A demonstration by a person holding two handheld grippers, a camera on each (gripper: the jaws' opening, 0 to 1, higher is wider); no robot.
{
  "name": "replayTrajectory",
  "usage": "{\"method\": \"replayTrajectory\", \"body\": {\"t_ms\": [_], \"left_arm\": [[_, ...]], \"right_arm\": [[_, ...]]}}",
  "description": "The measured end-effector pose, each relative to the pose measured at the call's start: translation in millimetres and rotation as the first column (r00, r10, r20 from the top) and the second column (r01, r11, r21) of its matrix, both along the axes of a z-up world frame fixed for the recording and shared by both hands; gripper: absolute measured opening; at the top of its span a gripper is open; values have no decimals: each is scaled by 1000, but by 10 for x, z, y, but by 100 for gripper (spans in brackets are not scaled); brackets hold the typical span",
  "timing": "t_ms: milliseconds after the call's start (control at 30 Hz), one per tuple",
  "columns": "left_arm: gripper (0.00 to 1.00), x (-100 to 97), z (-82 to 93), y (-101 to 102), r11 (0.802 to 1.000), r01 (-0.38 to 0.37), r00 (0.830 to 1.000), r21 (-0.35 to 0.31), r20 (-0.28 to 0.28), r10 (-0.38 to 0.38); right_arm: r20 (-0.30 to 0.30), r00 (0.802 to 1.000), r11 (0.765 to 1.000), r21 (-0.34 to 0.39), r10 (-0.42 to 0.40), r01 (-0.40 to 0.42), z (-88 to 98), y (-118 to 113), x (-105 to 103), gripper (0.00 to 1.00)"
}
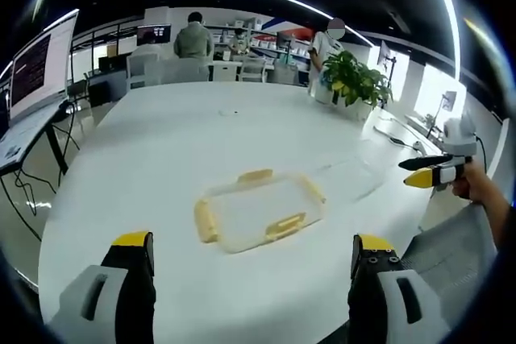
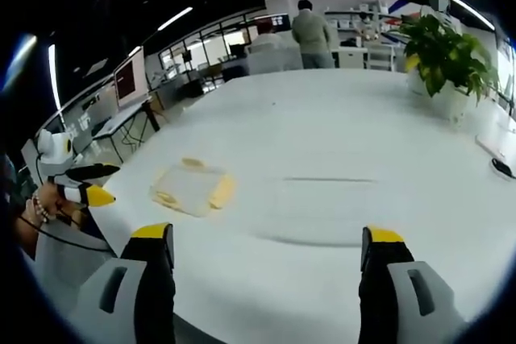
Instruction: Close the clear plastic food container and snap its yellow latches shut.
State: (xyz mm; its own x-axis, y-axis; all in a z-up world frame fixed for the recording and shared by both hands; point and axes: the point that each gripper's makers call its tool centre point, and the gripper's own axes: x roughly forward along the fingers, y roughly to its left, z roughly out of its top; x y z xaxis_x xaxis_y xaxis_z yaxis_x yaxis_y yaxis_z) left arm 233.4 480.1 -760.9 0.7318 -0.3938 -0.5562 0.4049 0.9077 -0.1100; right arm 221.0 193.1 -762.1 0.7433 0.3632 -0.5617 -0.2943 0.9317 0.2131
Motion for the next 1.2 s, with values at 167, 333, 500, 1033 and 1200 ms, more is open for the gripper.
{"method": "replayTrajectory", "body": {"t_ms": [167,333,500,1033,1200], "left_arm": [[99,-8,-13,-10,1000,5,1000,2,-8,-5],[99,2,32,-30,999,2,1000,-32,2,-2],[99,-20,108,-171,994,56,998,-89,34,-53],[96,188,202,27,978,138,990,-154,53,-131],[86,316,148,88,980,191,981,-49,50,-189]], "right_arm": [[-1,1000,1000,-3,3,-3,-3,2,-1,93],[35,999,1000,-3,-12,13,63,-36,30,94],[27,1000,1000,-22,-4,5,37,-24,25,95],[82,985,986,-81,151,-145,186,123,143,100],[112,968,972,-91,226,-217,313,247,276,98]]}}
